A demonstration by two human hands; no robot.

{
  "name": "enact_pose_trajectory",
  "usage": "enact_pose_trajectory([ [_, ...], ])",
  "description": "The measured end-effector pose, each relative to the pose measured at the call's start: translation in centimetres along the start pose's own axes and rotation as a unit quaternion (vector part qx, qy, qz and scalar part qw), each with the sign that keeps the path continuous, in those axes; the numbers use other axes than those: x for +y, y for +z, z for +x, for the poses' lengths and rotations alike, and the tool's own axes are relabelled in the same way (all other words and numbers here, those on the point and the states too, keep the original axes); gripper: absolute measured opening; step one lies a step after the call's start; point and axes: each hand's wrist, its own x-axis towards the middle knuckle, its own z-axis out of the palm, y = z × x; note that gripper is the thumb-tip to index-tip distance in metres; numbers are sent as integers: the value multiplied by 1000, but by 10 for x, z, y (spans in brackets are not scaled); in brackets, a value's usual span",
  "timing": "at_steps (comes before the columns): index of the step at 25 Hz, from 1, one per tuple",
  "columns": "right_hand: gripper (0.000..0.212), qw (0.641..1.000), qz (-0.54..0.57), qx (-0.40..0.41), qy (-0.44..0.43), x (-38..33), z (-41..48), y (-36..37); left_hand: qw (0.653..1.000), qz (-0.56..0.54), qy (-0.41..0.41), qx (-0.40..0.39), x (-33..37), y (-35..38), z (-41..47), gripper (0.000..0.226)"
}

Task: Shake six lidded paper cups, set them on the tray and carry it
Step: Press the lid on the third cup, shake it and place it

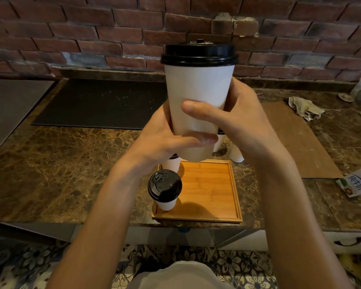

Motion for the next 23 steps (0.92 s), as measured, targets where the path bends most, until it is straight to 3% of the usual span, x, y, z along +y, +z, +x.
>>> enact_pose_trajectory([
  [3,68,998,-56,20,5,-2,2,4,999,8,1,32,-3,1,1,83],
  [15,93,972,-198,127,27,8,2,24,990,42,6,134,-11,9,10,59],
  [23,97,974,-180,137,0,8,6,17,992,62,0,106,-10,5,13,63],
])
